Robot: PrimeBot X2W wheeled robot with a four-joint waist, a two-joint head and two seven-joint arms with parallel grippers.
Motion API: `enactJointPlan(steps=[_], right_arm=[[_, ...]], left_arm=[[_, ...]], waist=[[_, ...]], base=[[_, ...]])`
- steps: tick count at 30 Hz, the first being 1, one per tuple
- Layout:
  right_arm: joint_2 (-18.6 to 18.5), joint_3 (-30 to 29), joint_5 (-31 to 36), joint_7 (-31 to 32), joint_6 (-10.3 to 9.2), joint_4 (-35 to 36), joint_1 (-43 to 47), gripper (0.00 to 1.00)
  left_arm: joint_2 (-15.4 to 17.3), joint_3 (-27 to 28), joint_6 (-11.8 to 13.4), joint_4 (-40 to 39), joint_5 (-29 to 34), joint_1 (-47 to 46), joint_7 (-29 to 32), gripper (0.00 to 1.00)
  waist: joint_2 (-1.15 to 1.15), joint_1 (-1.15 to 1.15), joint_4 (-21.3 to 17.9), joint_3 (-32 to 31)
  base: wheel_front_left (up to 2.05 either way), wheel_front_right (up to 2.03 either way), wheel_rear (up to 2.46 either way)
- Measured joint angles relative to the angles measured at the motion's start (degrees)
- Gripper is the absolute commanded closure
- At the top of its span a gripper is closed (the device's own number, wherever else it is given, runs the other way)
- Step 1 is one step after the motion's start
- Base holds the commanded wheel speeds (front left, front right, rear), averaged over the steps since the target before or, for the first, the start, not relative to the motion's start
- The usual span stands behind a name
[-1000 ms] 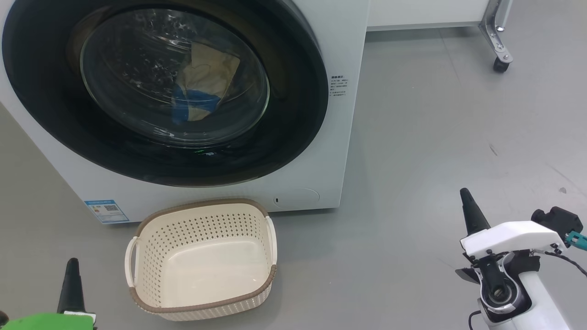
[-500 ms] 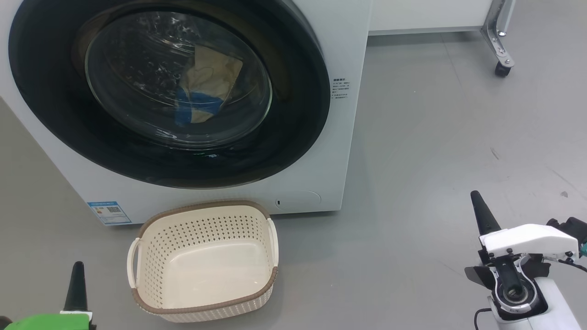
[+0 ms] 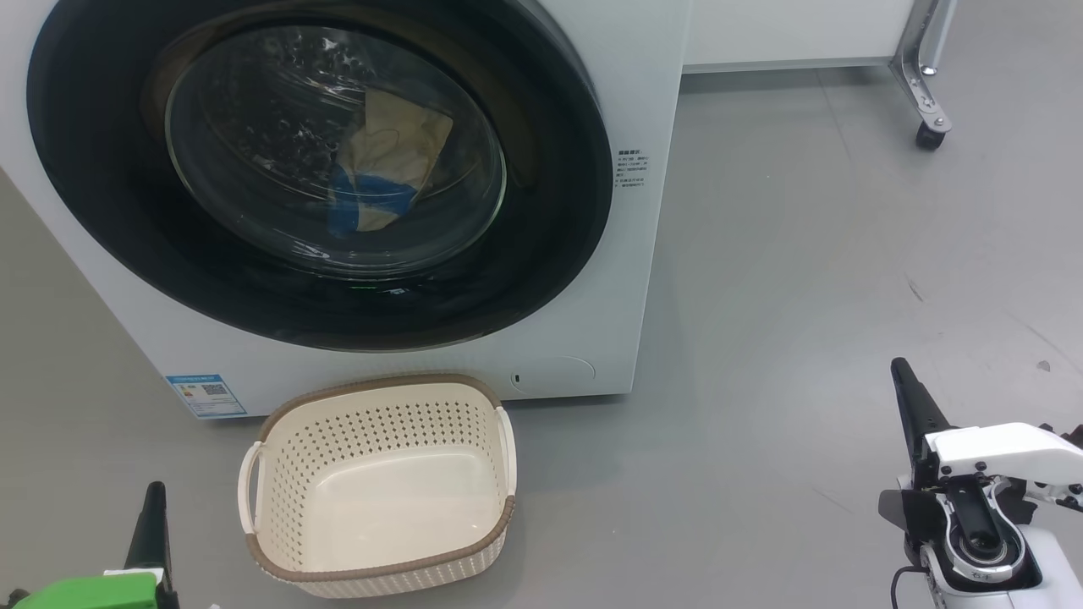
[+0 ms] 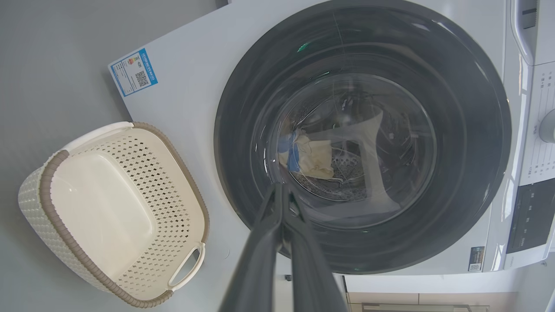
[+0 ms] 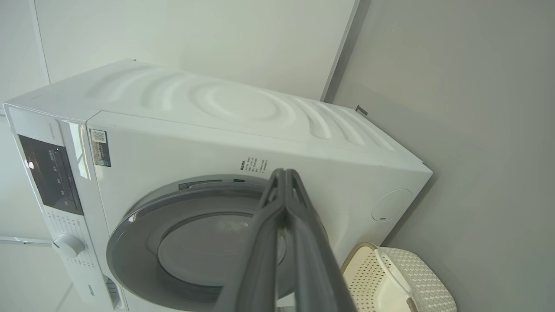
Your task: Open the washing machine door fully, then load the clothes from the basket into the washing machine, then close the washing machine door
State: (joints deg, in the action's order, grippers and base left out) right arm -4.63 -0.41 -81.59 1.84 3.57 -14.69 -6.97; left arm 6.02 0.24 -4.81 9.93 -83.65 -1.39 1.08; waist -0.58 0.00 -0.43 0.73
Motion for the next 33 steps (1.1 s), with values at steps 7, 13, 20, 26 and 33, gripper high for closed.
enactJointPlan(steps=[7,13,20,26,33], right_arm=[[0.7,-2.4,-4.1,1.3,0.42,0.5,1.0,1.00],[1.2,-4.8,-8.3,2.6,0.52,1.2,1.1,1.00],[1.5,-6.3,-10.8,3.5,0.59,1.6,2.0,1.00],[1.5,-6.3,-10.9,3.5,0.59,1.6,2.1,1.00],[1.5,-6.4,-10.9,3.5,0.59,1.6,2.1,1.00]], left_arm=[[-0.8,1.1,0.0,0.6,-3.7,-0.8,1.5,1.00],[-2.0,1.8,0.2,1.3,-7.3,-1.0,2.6,1.00],[-2.4,2.6,0.2,1.6,-9.8,-1.6,3.5,1.00],[-2.4,2.6,0.2,1.6,-9.8,-1.7,3.5,1.00],[-2.5,2.6,0.2,1.6,-9.8,-1.8,3.5,1.00]], waist=[[0.00,0.00,0.2,-0.3],[0.00,0.00,0.3,-0.6],[0.00,0.00,0.4,-0.7],[0.00,0.00,0.4,-0.7],[0.00,0.00,0.4,-0.7]], base=[[0.00,0.00,0.00],[0.00,0.00,0.00],[0.00,0.00,0.00],[0.00,0.00,0.00],[0.00,0.00,0.00]])
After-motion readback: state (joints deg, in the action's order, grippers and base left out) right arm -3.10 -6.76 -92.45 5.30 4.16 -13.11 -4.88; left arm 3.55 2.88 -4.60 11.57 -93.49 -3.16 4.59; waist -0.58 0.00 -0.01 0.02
